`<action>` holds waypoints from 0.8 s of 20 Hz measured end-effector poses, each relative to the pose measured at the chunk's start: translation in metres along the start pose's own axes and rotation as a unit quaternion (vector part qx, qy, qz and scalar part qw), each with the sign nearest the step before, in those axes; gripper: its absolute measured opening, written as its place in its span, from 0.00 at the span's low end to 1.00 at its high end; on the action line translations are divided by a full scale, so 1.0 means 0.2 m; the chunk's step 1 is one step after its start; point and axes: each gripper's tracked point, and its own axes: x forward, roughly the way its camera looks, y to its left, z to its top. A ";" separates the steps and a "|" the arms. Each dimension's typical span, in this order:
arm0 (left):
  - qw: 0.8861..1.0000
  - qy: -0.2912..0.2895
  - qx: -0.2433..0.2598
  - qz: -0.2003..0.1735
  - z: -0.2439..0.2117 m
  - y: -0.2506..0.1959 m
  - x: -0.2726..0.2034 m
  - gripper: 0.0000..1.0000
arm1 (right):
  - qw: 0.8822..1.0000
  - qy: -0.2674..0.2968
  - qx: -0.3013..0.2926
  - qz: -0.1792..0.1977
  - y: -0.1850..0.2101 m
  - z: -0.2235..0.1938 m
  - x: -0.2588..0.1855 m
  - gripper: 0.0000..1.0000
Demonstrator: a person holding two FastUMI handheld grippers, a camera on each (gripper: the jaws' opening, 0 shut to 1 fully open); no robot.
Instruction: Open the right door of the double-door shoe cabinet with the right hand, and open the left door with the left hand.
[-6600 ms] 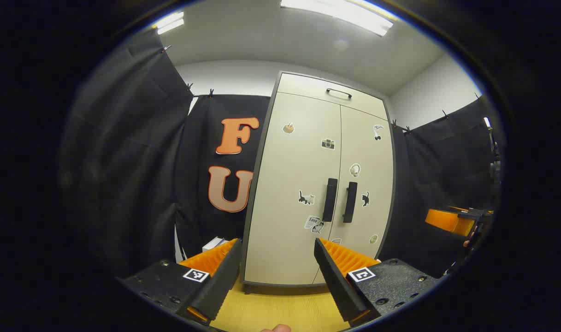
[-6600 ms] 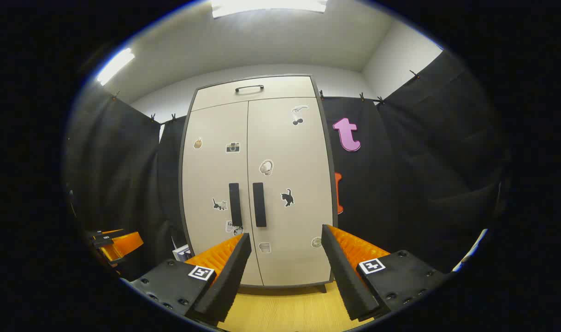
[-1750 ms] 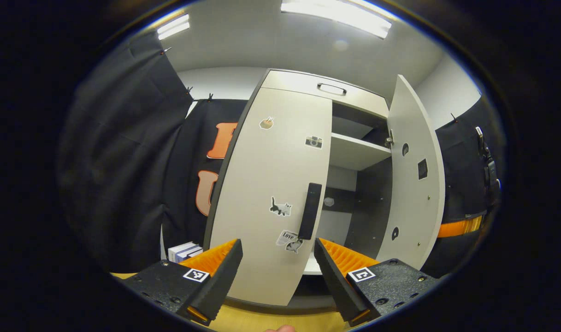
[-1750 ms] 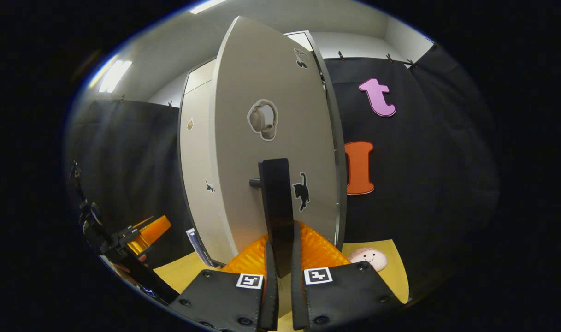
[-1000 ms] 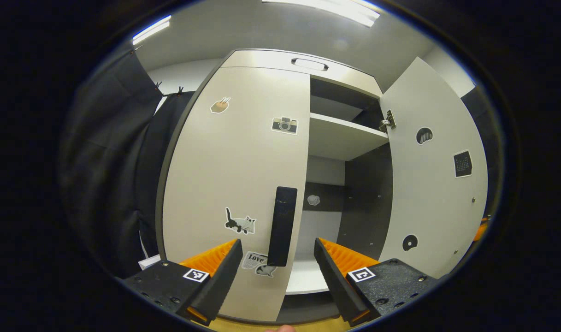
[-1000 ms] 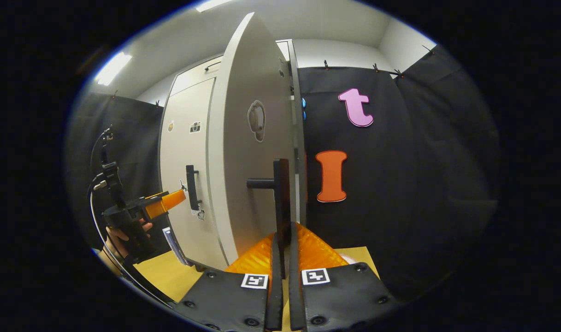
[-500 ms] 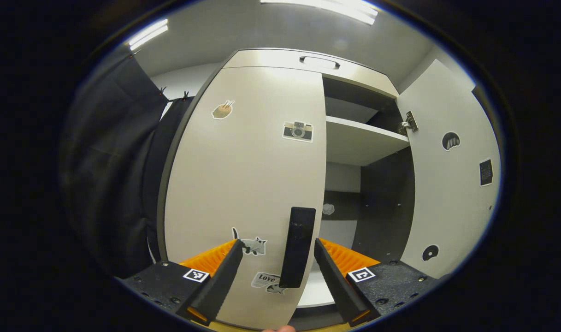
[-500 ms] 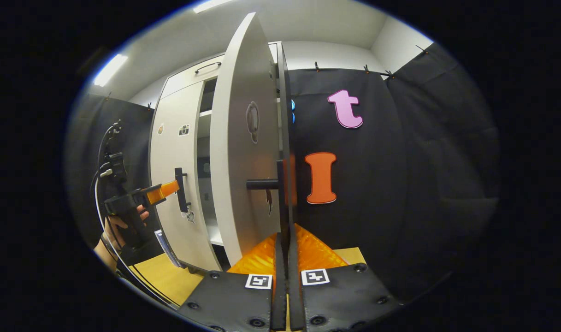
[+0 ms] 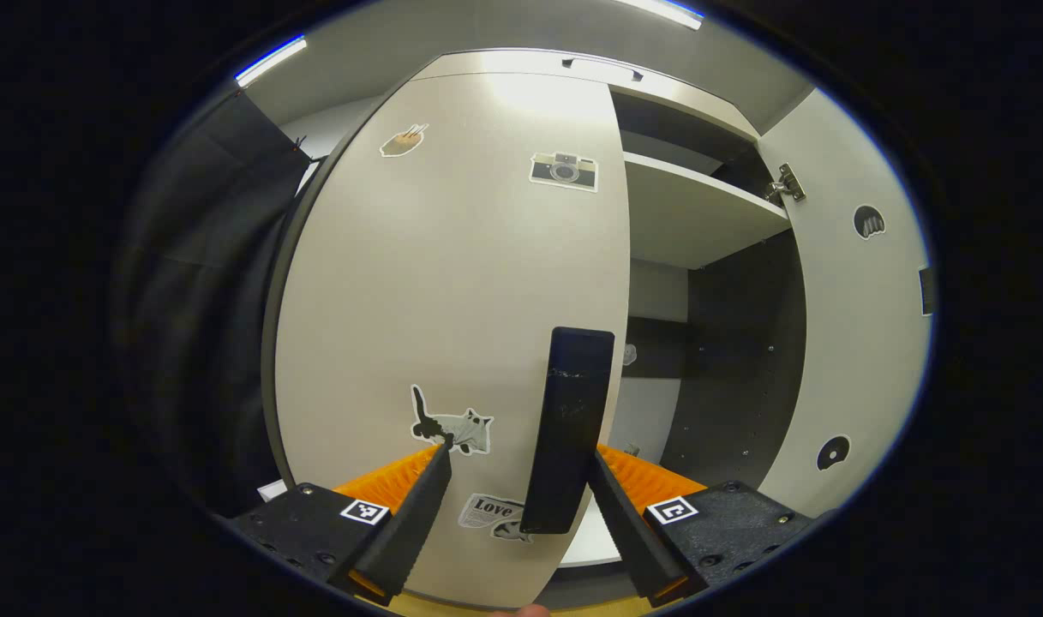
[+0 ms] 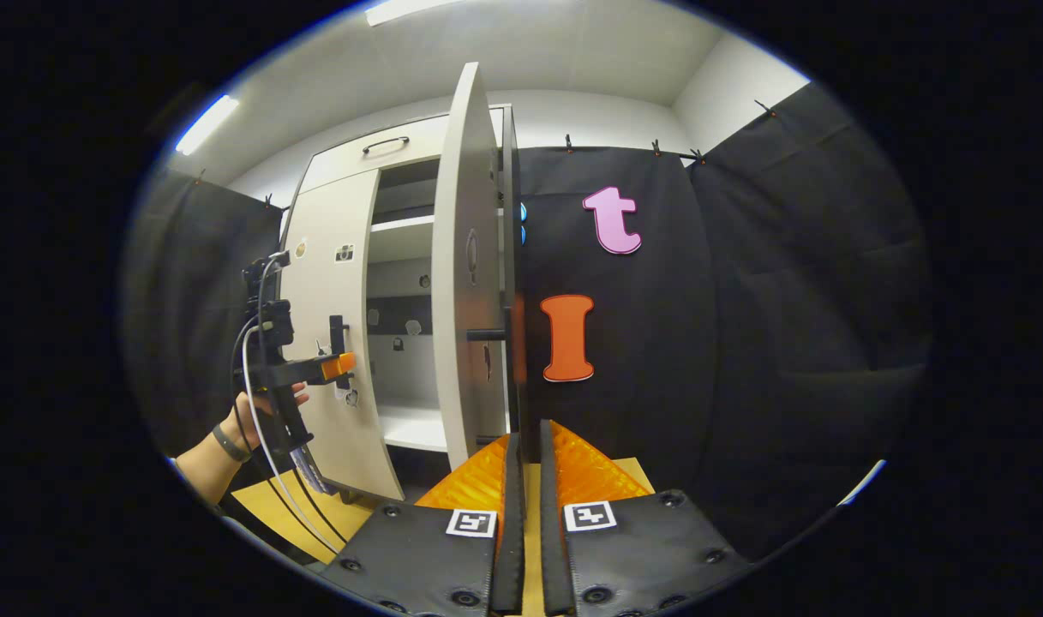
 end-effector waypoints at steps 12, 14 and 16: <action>0.999 0.009 0.048 0.009 0.03 -0.06 0.05 0.94 | 0.994 -0.008 0.110 -0.016 0.07 -0.13 -0.20 0.84; 0.999 0.013 0.050 0.005 0.02 -0.06 0.05 0.80 | 0.995 -0.003 0.100 -0.027 0.06 -0.15 -0.21 0.83; 0.999 0.014 0.032 -0.019 0.00 -0.11 0.04 0.54 | 0.995 -0.004 0.091 -0.029 0.08 -0.14 -0.22 0.96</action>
